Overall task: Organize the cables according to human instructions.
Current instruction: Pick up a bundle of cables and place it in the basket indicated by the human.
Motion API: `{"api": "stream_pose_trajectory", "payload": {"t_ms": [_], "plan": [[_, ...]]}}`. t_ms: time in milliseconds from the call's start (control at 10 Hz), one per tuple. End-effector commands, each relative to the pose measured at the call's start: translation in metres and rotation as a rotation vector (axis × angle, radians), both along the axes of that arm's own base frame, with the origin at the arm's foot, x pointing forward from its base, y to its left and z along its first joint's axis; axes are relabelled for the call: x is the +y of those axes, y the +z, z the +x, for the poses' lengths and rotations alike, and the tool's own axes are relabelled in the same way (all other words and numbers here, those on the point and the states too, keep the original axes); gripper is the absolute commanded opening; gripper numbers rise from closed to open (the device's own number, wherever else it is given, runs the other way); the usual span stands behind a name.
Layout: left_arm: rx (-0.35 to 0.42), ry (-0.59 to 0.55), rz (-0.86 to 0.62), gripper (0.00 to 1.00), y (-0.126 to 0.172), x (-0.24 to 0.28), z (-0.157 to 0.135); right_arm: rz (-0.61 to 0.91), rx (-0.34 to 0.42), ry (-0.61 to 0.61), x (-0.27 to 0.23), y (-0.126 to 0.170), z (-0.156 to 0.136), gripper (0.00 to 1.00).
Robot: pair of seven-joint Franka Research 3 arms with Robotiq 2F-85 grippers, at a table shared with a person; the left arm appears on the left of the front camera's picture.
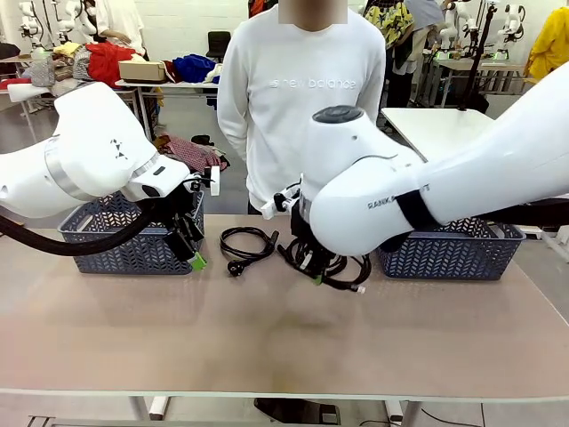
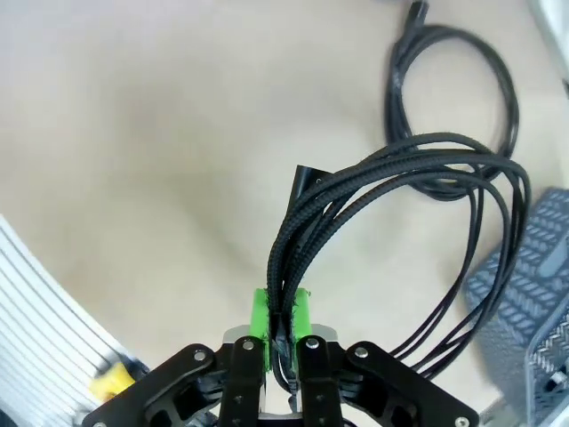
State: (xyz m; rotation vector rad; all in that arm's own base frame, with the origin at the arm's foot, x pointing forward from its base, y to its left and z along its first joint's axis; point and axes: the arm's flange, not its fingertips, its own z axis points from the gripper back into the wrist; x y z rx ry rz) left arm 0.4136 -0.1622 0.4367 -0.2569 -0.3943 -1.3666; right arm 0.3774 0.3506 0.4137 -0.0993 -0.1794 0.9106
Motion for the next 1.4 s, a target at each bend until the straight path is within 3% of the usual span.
{"api": "stream_pose_trajectory", "payload": {"t_ms": [0,100,300,700,1300], "plan": [[-0.003,0.014,-0.011,1.00,0.000,0.002,-0.001,-0.026,-0.036,0.167,-0.030,0.028,0.009,0.00],[-0.003,0.014,-0.011,1.00,0.000,0.002,-0.001,-0.090,-0.061,0.249,-0.042,0.041,0.018,0.00],[-0.003,0.014,-0.011,1.00,0.000,0.002,-0.001,-0.166,-0.082,0.294,-0.066,0.062,0.037,0.00],[-0.003,0.014,-0.011,1.00,0.000,0.002,-0.001,-0.186,-0.067,0.350,-0.107,0.085,0.084,0.00],[-0.003,0.014,-0.011,1.00,0.000,0.002,-0.001,-0.172,-0.073,0.325,-0.106,0.080,0.073,0.00]]}}
